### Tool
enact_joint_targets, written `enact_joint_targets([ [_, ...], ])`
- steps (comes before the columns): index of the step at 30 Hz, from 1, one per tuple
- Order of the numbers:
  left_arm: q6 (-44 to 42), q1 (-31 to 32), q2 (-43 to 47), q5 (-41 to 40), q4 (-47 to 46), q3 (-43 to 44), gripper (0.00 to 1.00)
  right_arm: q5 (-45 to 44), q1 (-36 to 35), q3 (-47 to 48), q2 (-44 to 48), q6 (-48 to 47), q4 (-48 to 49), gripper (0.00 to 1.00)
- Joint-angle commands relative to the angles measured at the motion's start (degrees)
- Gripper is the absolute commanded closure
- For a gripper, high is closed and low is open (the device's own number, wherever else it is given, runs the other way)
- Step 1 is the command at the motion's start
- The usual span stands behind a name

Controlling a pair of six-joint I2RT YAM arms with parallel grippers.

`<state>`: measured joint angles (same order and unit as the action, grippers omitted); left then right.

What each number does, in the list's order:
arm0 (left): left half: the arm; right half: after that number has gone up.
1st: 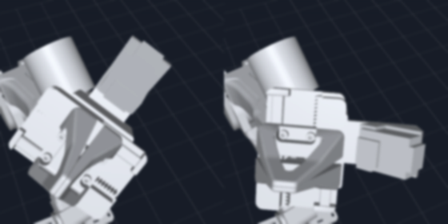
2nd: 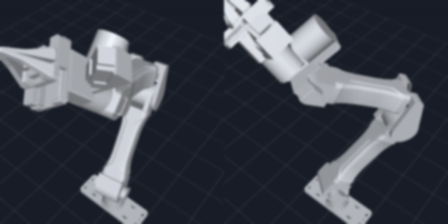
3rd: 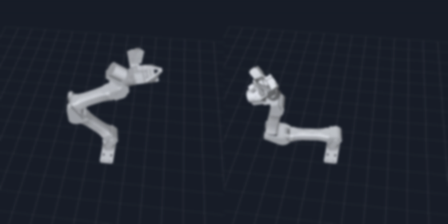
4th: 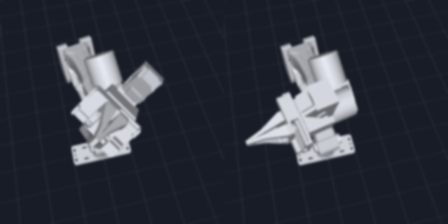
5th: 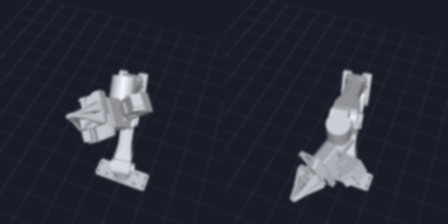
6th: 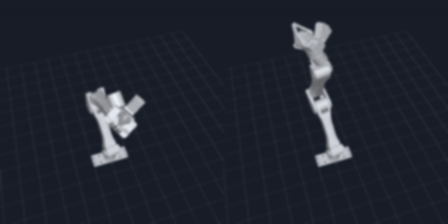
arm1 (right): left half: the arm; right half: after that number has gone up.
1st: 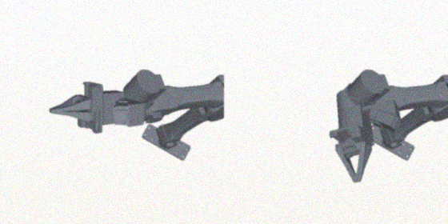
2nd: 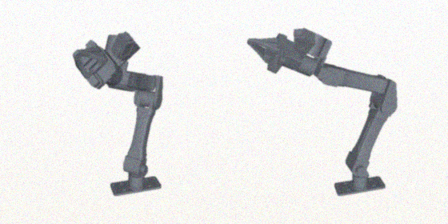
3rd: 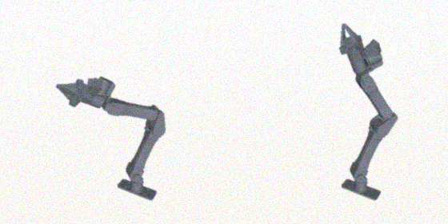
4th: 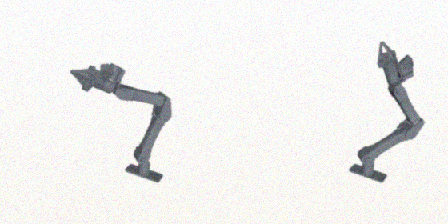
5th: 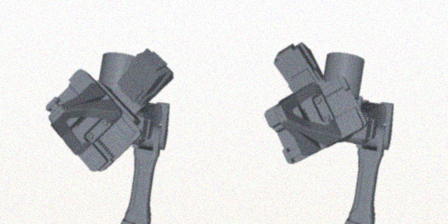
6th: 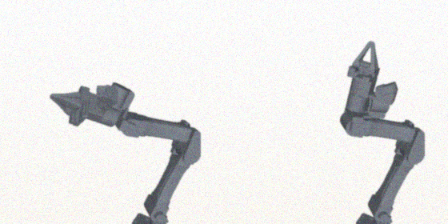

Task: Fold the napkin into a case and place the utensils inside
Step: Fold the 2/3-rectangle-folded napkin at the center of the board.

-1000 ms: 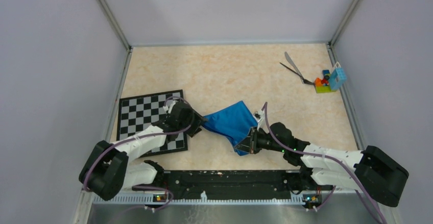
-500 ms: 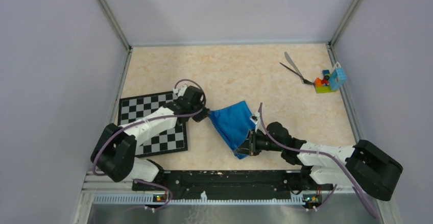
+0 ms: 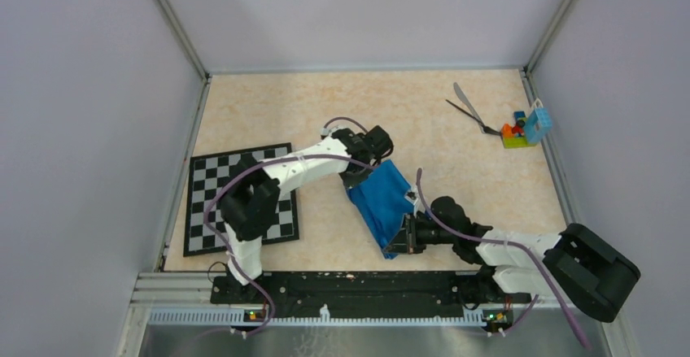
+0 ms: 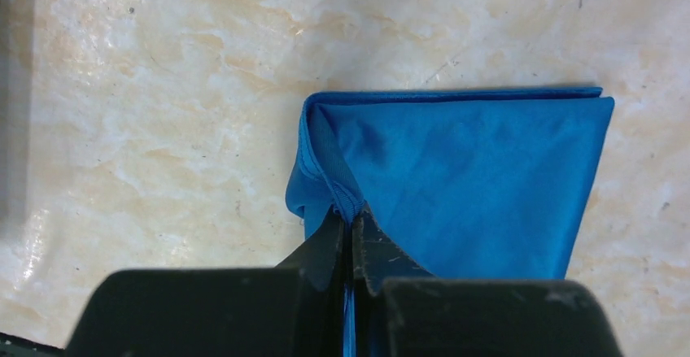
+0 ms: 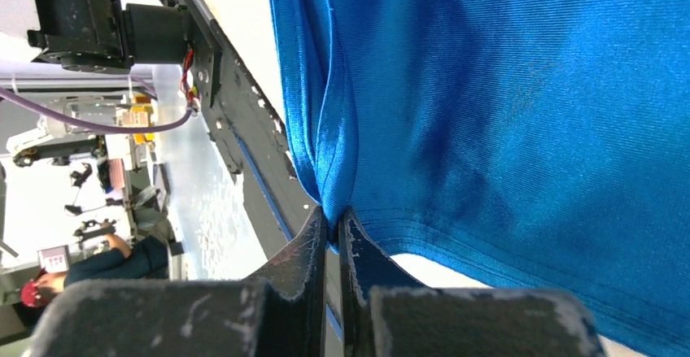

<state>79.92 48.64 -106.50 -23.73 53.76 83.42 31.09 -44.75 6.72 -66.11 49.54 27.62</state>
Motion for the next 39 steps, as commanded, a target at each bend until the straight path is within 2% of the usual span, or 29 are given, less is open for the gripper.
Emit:
enact_joint_targets([
  [1, 5.96, 0.97, -5.94, -6.25, 10.74, 8.90, 1.00, 0.92, 1.26, -0.31, 5.89, -4.70, -8.42, 1.00],
  [9, 5.16, 1.81, -14.44, -5.68, 12.54, 17.24, 1.00, -9.34, 1.67, 2.70, 15.07, -8.92, -24.09, 1.00],
  [14, 1.93, 1.89, -17.89, -5.12, 10.73, 19.23, 1.00, -14.76, 1.86, 4.70, 16.83, -9.20, -27.52, 0.91],
  [17, 1.35, 1.89, -19.06, -5.34, 10.48, 19.24, 1.00, -17.25, 1.89, 7.03, 18.31, -11.10, -29.27, 0.75],
  [19, 1.06, 1.89, -19.51, -5.54, 10.60, 19.33, 1.00, -19.70, 1.86, 9.09, 19.43, -13.55, -30.18, 0.56],
  [21, 0.74, 1.89, -19.70, -5.55, 10.43, 19.24, 1.00, -21.74, 1.87, 10.57, 20.69, -16.70, -29.22, 0.41],
  [25, 0.06, 1.81, -19.57, -5.49, 10.04, 19.17, 1.00, -24.69, 1.91, 9.84, 20.24, -20.60, -20.85, 0.22],
  [30, -0.48, 1.75, -18.82, -5.52, 9.66, 18.61, 1.00, -28.40, 2.21, 11.47, 12.54, -21.78, -16.78, 0.19],
  [32, -0.55, 1.48, -18.39, -5.46, 9.34, 18.10, 1.00, -26.86, 2.27, 11.01, 10.92, -22.69, -14.50, 0.19],
  [35, -0.64, 0.90, -17.63, -4.45, 8.26, 16.91, 1.00, -23.71, 2.17, 9.58, 10.27, -24.19, -13.39, 0.18],
  [39, -0.30, 0.03, -17.01, -3.23, 6.67, 14.98, 1.00, -24.78, 0.02, 7.21, 12.17, -25.29, -13.28, 0.18],
])
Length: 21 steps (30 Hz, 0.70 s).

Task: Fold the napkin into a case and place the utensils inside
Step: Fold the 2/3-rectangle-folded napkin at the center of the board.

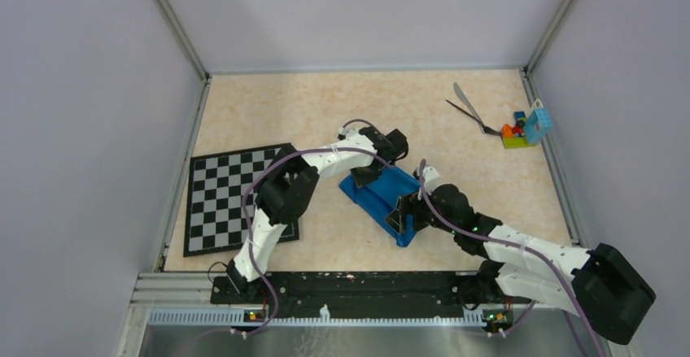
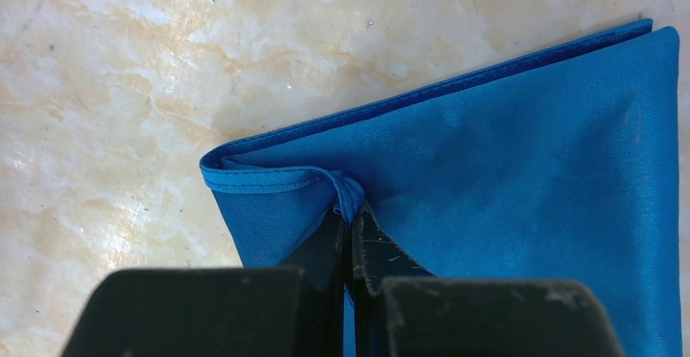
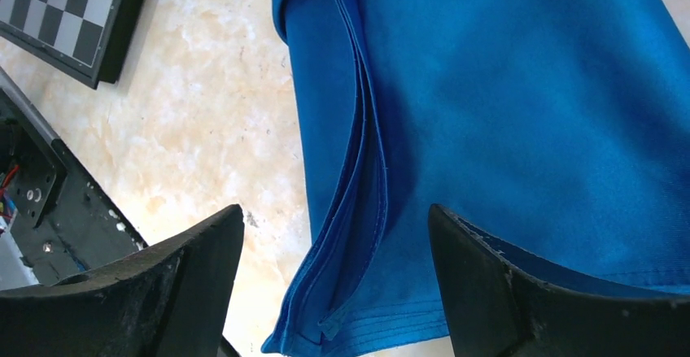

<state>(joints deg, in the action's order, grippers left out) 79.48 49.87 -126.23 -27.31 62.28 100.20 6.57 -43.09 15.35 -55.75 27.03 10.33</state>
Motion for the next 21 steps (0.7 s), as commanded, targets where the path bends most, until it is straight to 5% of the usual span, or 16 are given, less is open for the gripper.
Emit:
enact_joint_targets([
  [1, 0.08, -1.51, 2.87, 0.94, -2.35, -2.24, 1.00, -1.90, -2.79, -1.73, 2.35, -3.19, 3.57, 0.18],
  [15, -1.80, -4.45, 4.05, 3.30, -4.62, -4.02, 1.00, -20.15, -15.39, -0.04, -2.93, -6.44, 1.69, 0.29],
  [21, -2.46, -5.19, 3.97, 3.98, -5.31, -4.12, 1.00, -25.93, -20.33, 2.46, -6.72, -7.42, 0.76, 0.26],
])
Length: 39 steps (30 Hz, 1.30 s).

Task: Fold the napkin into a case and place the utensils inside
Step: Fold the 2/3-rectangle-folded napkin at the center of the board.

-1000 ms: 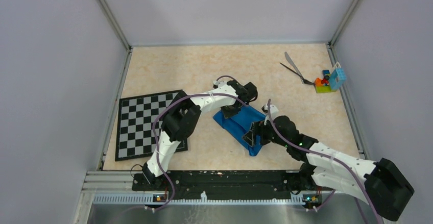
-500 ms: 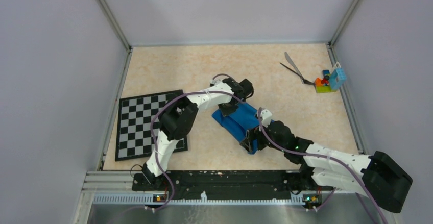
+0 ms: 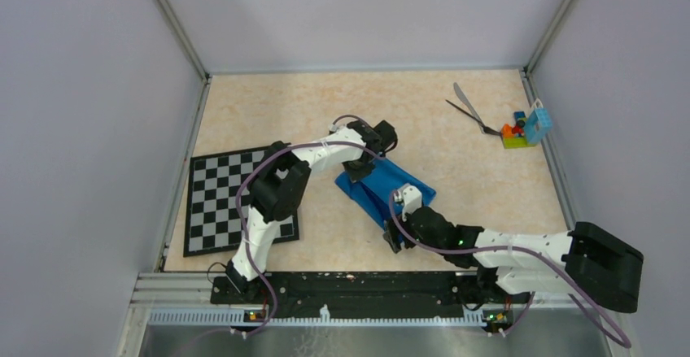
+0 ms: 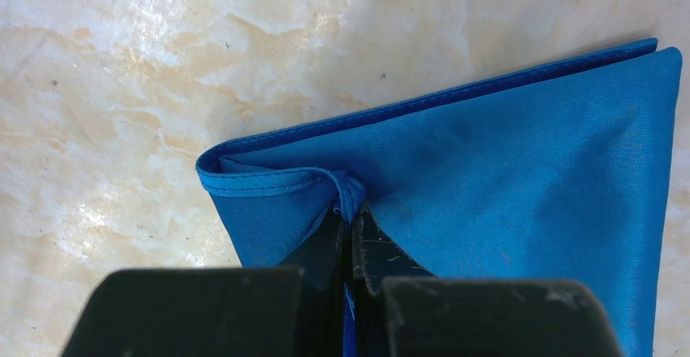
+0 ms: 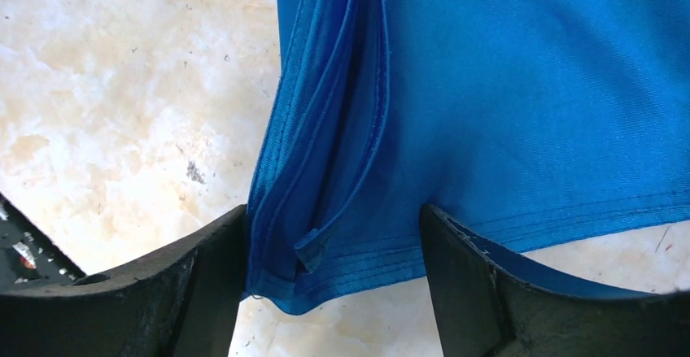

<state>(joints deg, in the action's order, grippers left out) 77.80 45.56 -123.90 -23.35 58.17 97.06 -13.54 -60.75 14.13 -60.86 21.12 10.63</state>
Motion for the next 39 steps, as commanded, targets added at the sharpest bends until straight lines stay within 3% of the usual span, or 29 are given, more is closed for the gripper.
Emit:
enact_joint_targets([
  [1, -0.92, -1.03, 1.60, 0.04, -1.22, -0.99, 1.00, -7.53, -3.67, 4.19, -2.01, -1.52, -0.21, 0.26],
  [14, -1.93, -2.23, 2.22, 0.81, -2.87, -2.76, 1.00, -25.52, -14.65, 10.99, -11.35, -2.13, -6.91, 0.27],
  [20, -2.13, -2.32, 2.34, 1.13, -3.30, -3.51, 1.00, -28.00, -14.84, 11.36, -9.26, -1.28, -6.44, 0.42],
  [25, -2.30, -2.40, 2.49, 0.98, -3.46, -4.02, 1.00, -23.18, -12.58, 9.40, -5.04, -2.36, -2.38, 0.72],
  [31, -2.82, -2.54, 2.91, 0.81, -3.59, -4.22, 1.00, -13.36, -4.78, 7.36, -2.92, -0.74, -0.89, 0.98],
  [39, -4.89, -3.17, 3.84, -0.14, -4.54, -3.72, 1.00, 2.53, 7.44, 2.72, -3.02, 7.36, 3.64, 1.00],
])
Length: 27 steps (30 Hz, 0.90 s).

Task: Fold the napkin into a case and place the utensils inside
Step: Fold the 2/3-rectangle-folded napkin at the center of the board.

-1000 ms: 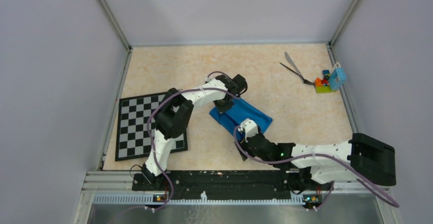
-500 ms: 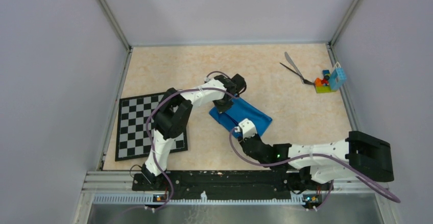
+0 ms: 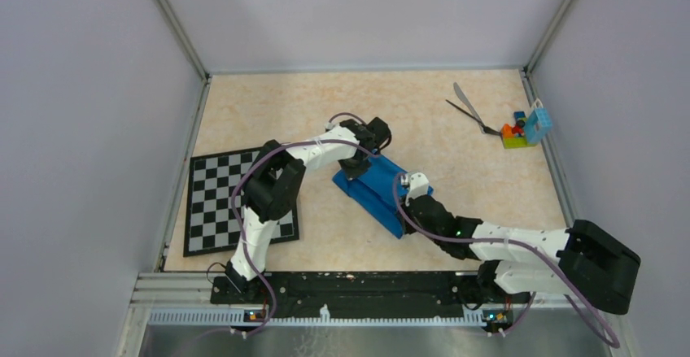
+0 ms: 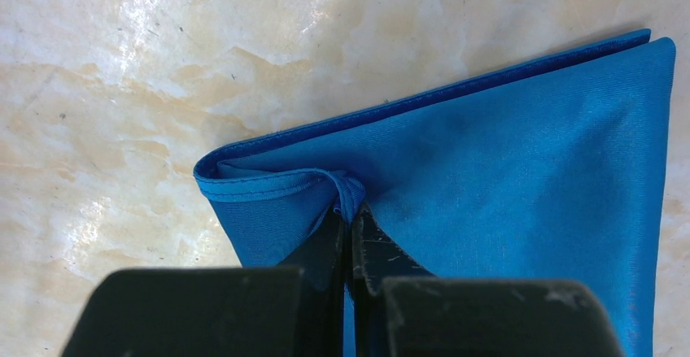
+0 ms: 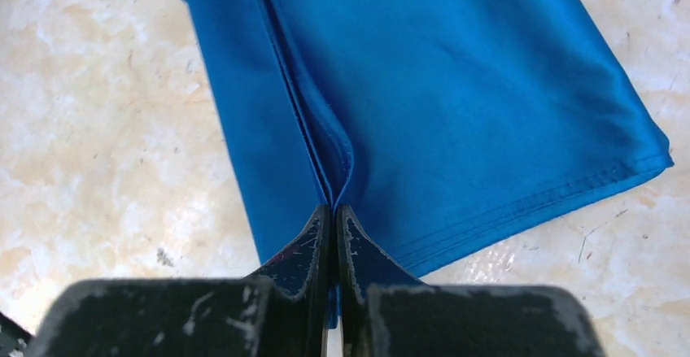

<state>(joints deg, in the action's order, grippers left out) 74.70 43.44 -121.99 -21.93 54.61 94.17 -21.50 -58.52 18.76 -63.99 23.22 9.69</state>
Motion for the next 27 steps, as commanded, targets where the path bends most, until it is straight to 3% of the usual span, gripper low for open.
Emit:
enact_joint_targets([
  [1, -2.05, -1.22, 2.00, -1.34, -1.18, -0.77, 1.00, 12.62, 7.06, -2.52, -0.44, 6.13, 5.71, 1.00],
  [10, -7.04, -1.89, 3.02, 1.26, -5.30, -0.98, 0.87, 25.32, 16.48, -3.10, -6.04, 9.24, 12.39, 1.00],
  [15, -14.47, -2.04, 7.57, 6.92, -12.52, -3.16, 0.43, 29.04, 19.67, -3.50, -7.92, 9.79, 15.06, 1.00],
  [20, -21.20, -2.09, 18.64, 9.87, -22.05, -10.05, 0.03, 31.02, 21.08, -2.44, -8.32, 9.57, 15.48, 1.00],
  [24, -26.03, -3.93, 27.73, 13.38, -31.12, -19.13, 0.02, 32.11, 21.91, -1.53, -7.99, 9.84, 15.50, 1.00],
  [26, -26.88, -6.20, 31.89, 17.56, -36.55, -25.47, 0.10, 32.13, 22.18, -1.27, -7.39, 9.94, 15.29, 1.00],
  [27, -27.20, -7.87, 33.77, 20.01, -39.65, -28.61, 0.20, 32.13, 22.28, -1.08, -7.20, 9.88, 15.14, 1.00],
])
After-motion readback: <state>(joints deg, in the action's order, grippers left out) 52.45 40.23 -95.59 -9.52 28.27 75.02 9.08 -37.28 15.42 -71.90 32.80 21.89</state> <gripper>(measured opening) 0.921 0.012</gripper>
